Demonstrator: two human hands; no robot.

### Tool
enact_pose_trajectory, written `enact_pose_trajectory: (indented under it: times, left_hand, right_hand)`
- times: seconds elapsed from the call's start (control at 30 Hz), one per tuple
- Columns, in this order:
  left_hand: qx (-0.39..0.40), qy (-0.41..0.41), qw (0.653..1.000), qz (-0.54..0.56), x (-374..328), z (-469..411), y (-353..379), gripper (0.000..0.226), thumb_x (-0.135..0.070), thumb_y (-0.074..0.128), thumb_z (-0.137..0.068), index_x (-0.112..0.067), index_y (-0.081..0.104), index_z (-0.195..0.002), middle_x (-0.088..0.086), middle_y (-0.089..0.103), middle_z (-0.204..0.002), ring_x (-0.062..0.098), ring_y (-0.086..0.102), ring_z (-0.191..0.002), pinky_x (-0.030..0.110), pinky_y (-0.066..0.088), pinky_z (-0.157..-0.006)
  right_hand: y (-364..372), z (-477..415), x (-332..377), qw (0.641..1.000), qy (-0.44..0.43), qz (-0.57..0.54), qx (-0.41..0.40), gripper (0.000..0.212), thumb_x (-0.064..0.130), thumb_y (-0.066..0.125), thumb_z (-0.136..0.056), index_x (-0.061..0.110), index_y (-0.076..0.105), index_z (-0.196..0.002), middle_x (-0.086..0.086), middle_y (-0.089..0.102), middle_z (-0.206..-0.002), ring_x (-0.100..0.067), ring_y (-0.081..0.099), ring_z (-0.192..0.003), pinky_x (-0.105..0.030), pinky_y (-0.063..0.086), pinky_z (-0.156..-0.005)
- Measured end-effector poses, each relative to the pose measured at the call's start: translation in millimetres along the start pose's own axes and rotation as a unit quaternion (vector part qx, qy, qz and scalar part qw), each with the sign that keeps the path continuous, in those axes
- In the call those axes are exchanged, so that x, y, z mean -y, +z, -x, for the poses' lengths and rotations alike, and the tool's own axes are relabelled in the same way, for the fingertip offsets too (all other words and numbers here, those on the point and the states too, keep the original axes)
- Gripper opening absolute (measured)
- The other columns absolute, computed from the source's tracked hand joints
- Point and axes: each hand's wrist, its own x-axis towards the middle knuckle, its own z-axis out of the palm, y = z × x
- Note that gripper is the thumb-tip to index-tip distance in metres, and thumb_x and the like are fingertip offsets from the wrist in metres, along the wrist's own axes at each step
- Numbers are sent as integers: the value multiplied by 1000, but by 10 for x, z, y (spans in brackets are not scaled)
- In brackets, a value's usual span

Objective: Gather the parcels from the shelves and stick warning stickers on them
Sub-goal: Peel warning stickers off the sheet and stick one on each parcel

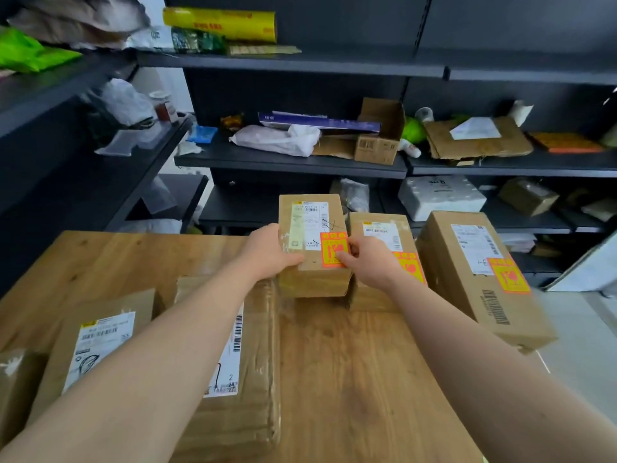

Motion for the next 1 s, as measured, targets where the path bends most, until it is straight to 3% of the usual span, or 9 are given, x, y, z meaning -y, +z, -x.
enact_pose_trajectory:
  times: [0.23,0.4,0.53,0.67,0.73,0.9,1.0]
  left_hand:
    - [38,-8,997,-63,244,-206,49,48,-39,80,-70,-17,63,-108,-3,70,-105,16,66,-90,39,56,-80]
    - [56,25,996,-65,312,-202,137,35,-28,76,-78,-19,65,-110,-4,68,-106,14,63,-88,28,50,-72]
    - [15,79,966,-247,286,-94,57,22,-35,60,-86,-20,63,-102,-1,65,-100,20,61,-84,33,51,-67]
    - [-14,100,934,-344,179,209,-82,18,-36,52,-92,-19,50,-86,-4,54,-87,20,57,-81,33,48,-68]
    - [-33,114,926,-359,144,419,-134,20,-37,51,-94,-18,50,-90,-3,48,-88,21,55,-86,32,42,-71]
    - [-77,119,922,-360,200,1044,-251,24,-40,48,-95,-18,55,-102,-2,59,-100,16,50,-85,31,38,-75]
    - [-91,99,919,-370,321,1476,-344,32,-39,48,-95,-17,54,-118,-1,60,-119,20,56,-107,34,41,-91]
  right_hand:
    - [222,-154,-28,998,11,51,21,23,38,56,-92,17,65,-97,-2,68,-90,-20,62,-81,-41,55,-76]
    - [321,-147,-3,991,5,133,16,21,35,51,-94,16,58,-96,-2,63,-87,-21,59,-78,-35,51,-67]
    - [347,-63,45,980,-13,198,-15,22,31,47,-97,13,58,-102,-5,61,-93,-23,59,-81,-34,50,-66]
    - [323,133,122,965,-65,250,-52,21,26,48,-96,11,59,-107,-6,61,-104,-26,60,-86,-32,47,-66]
    - [313,265,187,961,-93,254,-50,23,26,49,-96,11,57,-112,-5,60,-110,-26,58,-94,-30,41,-68]
    - [326,683,424,956,-156,243,-54,29,27,47,-97,12,54,-121,-4,58,-120,-25,55,-108,-32,46,-80]
    - [420,957,571,953,-194,227,-50,28,30,48,-97,12,54,-117,-4,58,-120,-26,55,-109,-34,45,-85]
